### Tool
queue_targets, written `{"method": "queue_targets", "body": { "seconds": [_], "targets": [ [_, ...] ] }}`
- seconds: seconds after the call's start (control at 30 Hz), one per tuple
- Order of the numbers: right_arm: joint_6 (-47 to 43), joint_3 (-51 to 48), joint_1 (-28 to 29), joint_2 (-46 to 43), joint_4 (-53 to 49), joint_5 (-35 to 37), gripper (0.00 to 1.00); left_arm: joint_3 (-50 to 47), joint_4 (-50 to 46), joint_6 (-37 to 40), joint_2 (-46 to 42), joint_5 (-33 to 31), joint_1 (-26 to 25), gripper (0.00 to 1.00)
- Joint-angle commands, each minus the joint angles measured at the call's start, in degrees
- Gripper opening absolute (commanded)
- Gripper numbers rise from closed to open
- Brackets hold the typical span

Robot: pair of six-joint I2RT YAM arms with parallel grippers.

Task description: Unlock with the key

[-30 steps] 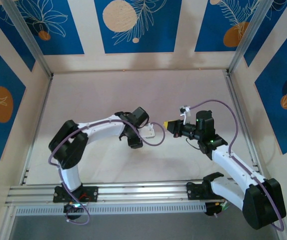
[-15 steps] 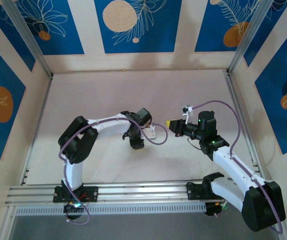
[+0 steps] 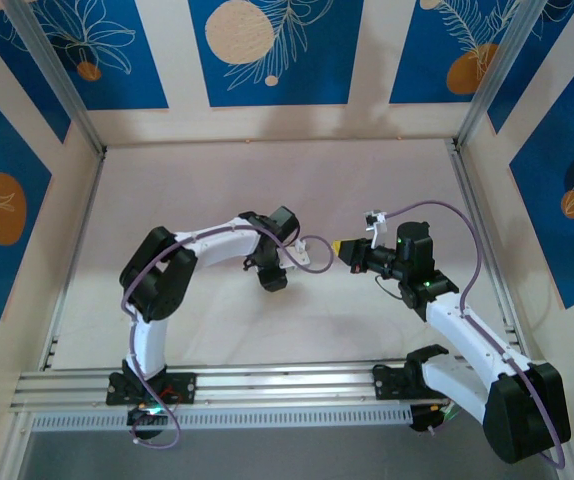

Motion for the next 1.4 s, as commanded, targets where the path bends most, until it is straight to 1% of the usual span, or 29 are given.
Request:
{"method": "queue_targets", "body": {
  "seconds": [0.0, 0.13, 0.27, 0.33, 0.47, 0.63, 0.87, 1.1, 1.37],
  "targets": [
    [0.7, -0.6, -0.2, -0.8, 0.1, -0.3, 0.00, 2.7, -6.3, -1.0, 1.2, 4.0, 0.9, 0.43],
    [0.8, -0.6, -0.3, -0.8, 0.1, -0.1, 0.00, 4.3, -9.6, -0.6, 2.6, 5.5, 1.5, 0.46],
    [0.7, -0.4, -0.4, -1.3, -0.5, -0.2, 0.00, 6.6, -12.2, -0.3, 5.2, 5.7, 1.8, 0.46],
    [0.6, -0.3, -0.4, -1.8, -1.0, -0.1, 0.00, 7.2, -12.0, -0.4, 6.0, 5.2, 1.7, 0.45],
    [0.6, -0.2, -0.4, -2.0, -1.3, 0.1, 0.00, 8.0, -12.4, -0.5, 6.5, 6.3, 1.8, 0.45],
    [0.6, -0.2, -0.5, -2.0, -1.2, 0.2, 0.00, 7.3, -12.7, -1.4, 7.1, 2.0, 1.6, 0.44],
    [0.5, 0.0, -0.5, -1.9, -1.4, 0.1, 0.00, 6.8, -13.3, -3.0, 6.7, -3.9, 0.9, 0.46],
    [0.5, 0.0, -0.6, -2.3, -1.8, 0.3, 0.00, 9.5, -17.1, -3.4, 8.3, -5.5, -0.4, 0.47],
    [0.4, -0.1, -0.8, -3.5, -2.5, 0.6, 0.00, 12.9, -20.3, -3.4, 11.4, -6.7, -1.5, 0.43]
  ]
}}
